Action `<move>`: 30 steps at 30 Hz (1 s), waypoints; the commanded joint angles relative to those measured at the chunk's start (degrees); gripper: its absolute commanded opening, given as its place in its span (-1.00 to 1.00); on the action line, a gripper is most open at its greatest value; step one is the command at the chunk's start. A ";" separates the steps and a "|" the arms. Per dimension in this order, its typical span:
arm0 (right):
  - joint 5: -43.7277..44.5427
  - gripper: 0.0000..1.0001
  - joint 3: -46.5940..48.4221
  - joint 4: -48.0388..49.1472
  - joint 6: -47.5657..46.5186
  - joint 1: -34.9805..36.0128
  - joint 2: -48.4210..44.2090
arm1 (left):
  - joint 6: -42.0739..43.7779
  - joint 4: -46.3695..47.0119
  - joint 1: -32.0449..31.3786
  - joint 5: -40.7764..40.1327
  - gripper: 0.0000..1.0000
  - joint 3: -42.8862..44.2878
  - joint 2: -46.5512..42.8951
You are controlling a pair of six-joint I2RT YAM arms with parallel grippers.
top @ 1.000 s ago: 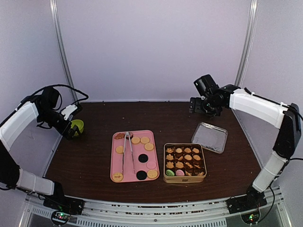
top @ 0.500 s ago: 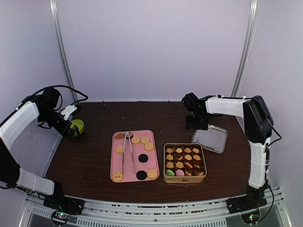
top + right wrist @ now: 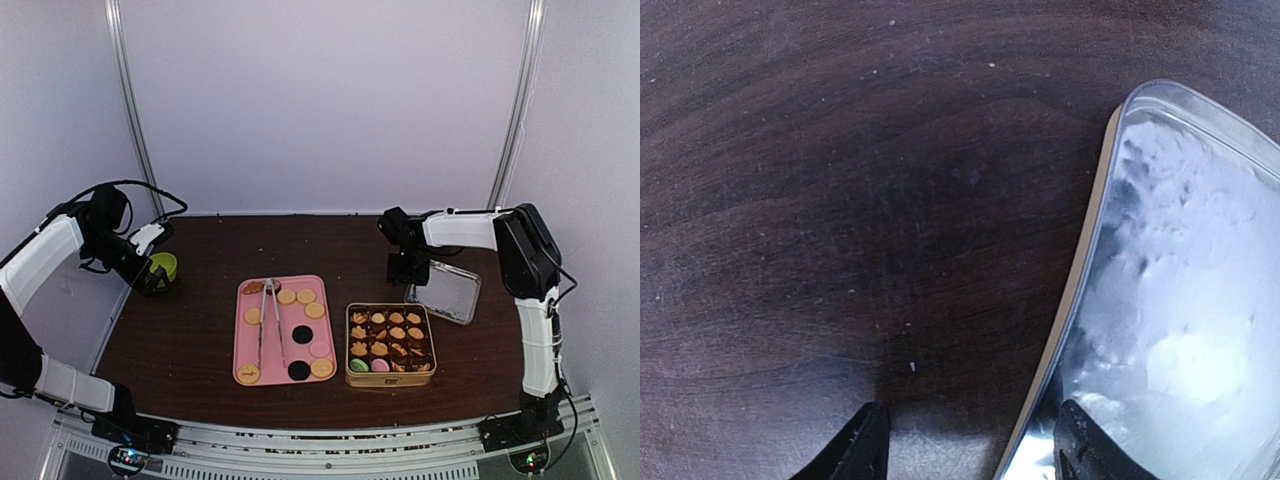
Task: Pack the cookies
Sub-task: Pick up the box lid from the center of the board.
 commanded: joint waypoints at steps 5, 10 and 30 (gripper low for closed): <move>-0.39 -0.21 -4.42 -0.33 1.67 0.63 -1.76 | 1.35 0.43 0.43 2.67 0.94 0.24 0.37; -1.15 -0.45 -9.76 2.45 3.51 0.99 -4.65 | 1.72 -0.26 0.44 3.57 0.93 0.63 0.04; -1.42 -1.00 -18.51 11.63 -0.75 1.04 -22.16 | 2.65 -3.62 0.44 11.54 0.95 3.04 -1.67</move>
